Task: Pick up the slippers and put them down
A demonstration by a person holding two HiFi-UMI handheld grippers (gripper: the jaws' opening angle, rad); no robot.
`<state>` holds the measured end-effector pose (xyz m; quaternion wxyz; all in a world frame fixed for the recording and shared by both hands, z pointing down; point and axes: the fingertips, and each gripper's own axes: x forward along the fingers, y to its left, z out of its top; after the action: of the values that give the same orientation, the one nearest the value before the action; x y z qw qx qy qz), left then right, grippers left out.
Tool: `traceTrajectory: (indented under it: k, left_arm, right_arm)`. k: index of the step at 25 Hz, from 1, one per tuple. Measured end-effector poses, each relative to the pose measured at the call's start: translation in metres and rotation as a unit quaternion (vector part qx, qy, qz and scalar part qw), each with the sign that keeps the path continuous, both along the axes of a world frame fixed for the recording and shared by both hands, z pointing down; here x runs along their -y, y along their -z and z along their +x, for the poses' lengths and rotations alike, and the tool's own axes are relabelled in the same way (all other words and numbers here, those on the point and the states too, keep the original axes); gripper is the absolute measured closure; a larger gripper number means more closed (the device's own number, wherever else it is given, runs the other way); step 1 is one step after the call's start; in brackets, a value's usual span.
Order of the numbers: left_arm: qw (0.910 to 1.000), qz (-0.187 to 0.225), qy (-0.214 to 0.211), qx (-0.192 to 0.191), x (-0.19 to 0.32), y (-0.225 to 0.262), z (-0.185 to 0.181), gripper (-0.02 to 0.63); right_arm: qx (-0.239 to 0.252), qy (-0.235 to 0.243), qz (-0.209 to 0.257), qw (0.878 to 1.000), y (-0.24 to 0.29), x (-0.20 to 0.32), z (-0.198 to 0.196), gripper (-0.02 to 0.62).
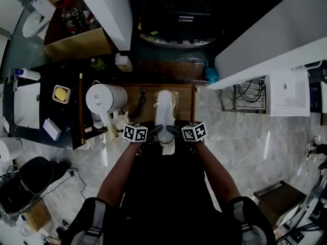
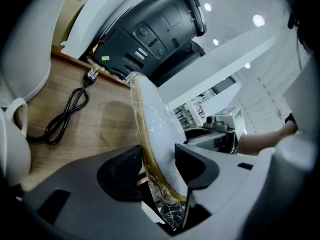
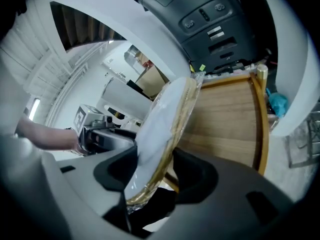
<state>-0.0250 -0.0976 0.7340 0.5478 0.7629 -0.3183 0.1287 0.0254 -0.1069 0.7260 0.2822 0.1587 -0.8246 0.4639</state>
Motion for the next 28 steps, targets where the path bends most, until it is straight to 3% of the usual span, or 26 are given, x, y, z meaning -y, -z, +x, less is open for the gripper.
traceTrajectory:
  k: [13,28]
  left_arm:
    - [0.9976,0.069,-0.004,-0.009,-0.021,0.076,0.0,0.402]
    - [0.9897,0.141,-0.02,0.008,-0.031,0.145,-0.016,0.402]
  right_arm:
    - [0.071,-0.069,0.012,0.995,0.074,-0.017,0.003,0.385]
    - [0.107,-0.088,0.069,0.988,0.142,-0.029,-0.012,0.39]
